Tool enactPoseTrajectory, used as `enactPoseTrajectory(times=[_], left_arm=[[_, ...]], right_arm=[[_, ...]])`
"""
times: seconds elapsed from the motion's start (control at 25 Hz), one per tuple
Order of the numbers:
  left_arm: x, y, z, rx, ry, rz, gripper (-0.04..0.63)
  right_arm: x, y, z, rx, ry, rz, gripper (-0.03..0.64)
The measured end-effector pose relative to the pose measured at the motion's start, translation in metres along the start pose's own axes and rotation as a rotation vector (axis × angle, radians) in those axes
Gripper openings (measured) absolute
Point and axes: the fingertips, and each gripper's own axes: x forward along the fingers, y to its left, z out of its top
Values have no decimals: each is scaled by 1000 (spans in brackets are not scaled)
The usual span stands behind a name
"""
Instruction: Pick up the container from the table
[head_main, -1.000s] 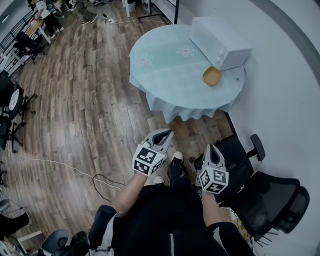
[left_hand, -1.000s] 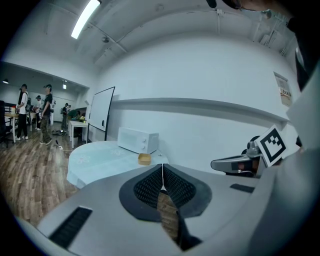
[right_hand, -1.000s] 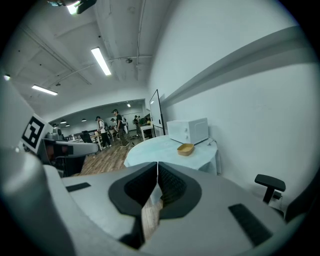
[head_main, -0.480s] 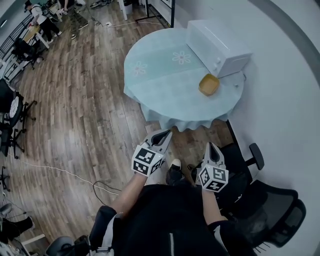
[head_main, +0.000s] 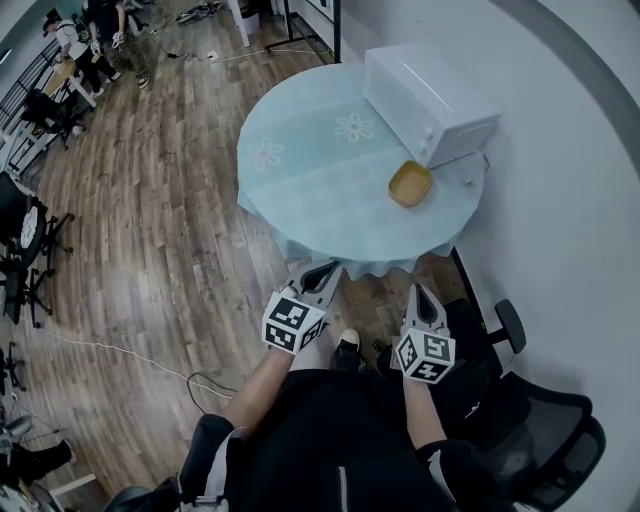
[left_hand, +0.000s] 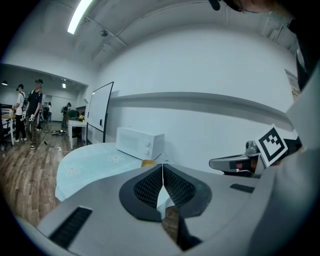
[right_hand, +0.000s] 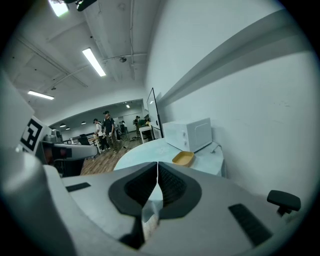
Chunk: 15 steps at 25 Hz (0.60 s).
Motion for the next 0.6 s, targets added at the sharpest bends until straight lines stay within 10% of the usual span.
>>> enactPoseTrajectory(times=[0.6], left_arm=[[49,5,11,-4,13,59,17]], right_arm=[[48,-34,12,6,17,70,25]])
